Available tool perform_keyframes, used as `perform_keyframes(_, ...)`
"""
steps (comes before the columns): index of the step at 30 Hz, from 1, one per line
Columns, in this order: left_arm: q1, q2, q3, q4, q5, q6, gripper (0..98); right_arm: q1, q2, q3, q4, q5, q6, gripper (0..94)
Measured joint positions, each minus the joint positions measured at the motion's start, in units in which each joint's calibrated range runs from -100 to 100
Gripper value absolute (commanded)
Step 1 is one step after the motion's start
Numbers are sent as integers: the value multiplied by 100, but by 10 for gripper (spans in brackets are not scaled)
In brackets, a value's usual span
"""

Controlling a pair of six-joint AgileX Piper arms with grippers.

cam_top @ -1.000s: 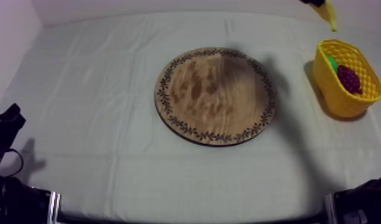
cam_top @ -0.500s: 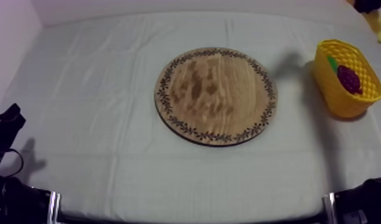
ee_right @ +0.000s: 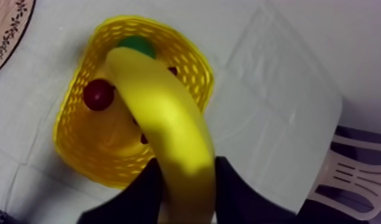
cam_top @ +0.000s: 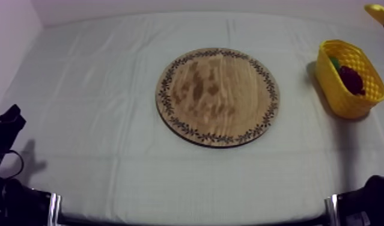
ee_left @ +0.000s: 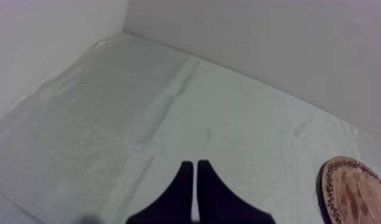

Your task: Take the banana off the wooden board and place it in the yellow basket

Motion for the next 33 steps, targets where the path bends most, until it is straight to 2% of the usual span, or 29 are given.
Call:
perform_keyframes(23,0,0,0,0,0,0,1,95,1826,1118,347,-1382,-621,228)
perform_keyframes(27,0,0,0,0,0,0,1,124,2023,1305,433,-1527,-728,311)
perform_keyframes(33,0,0,0,0,0,0,1,155,2250,1238,432,-1650,-836,570)
